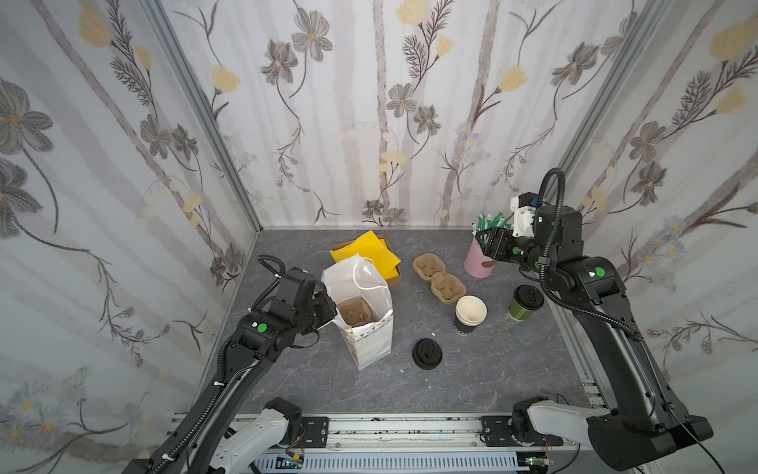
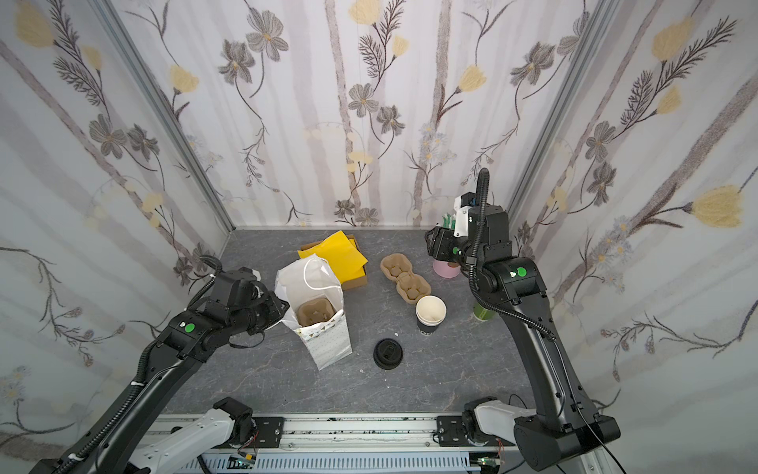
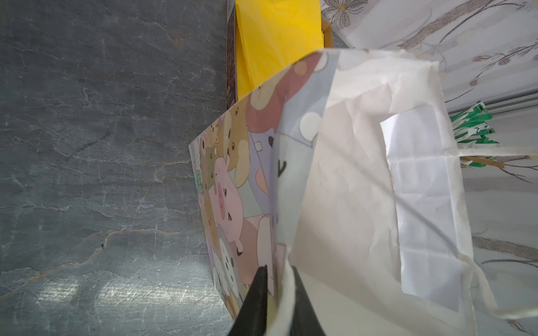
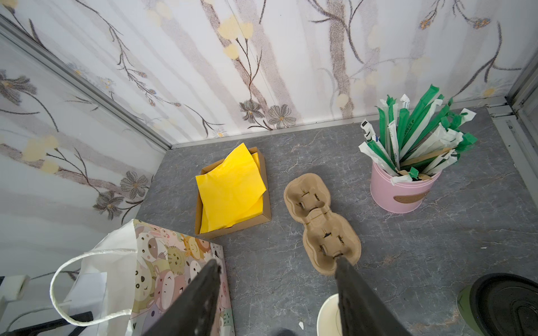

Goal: Pack a coffee takeout order
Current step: Shake the takeout bag at the center of the table.

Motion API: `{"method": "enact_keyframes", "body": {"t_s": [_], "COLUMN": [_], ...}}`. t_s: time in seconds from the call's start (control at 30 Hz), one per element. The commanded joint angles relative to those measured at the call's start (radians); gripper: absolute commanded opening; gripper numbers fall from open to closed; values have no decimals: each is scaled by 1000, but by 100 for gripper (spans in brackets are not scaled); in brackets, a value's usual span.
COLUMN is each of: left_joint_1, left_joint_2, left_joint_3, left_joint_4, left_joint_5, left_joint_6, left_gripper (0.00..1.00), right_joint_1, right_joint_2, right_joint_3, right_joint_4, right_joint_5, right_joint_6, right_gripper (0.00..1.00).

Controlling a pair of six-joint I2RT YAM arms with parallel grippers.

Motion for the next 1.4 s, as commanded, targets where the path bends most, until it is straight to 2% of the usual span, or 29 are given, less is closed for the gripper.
{"method": "enact_keyframes", "body": {"t_s": [0.0, 0.13, 0.17, 0.23, 0.33, 0.57, 0.8, 0.97, 1.37], "left_joint_1": [1, 1, 0, 0, -1, -2, -24, -42, -47], "left_joint_2": [6, 34, 40, 47, 46, 60, 111, 110, 101], "left_joint_3": [4, 13, 15, 21, 34, 60, 86, 66, 31], "left_joint_4": [2, 2, 2, 0, 0, 2, 2, 2, 2], "left_joint_5": [23, 55, 56, 48, 29, 8, 77, 107, 185], "left_joint_6": [-50, -58, -60, -59, -70, -65, 14, 69, 149], "left_gripper": [16, 24, 22, 11, 0, 0, 0, 0, 0], "right_joint_1": [-14, -43, -50, -66, -80, -86, -86, -84, -85], "right_joint_2": [-20, -15, -16, -12, 5, 4, -3, 7, -17], "right_joint_3": [-35, -35, -39, -48, -52, -74, -85, -72, -84], "right_joint_4": [55, 62, 69, 84, 89, 99, 97, 98, 74], "right_joint_5": [-48, -74, -75, -80, -90, -127, -105, -128, -77], "right_joint_6": [-11, -27, -33, -43, -48, -38, -59, -53, -75], "right_gripper": [63, 63, 63, 63, 63, 63, 63, 63, 63]}}
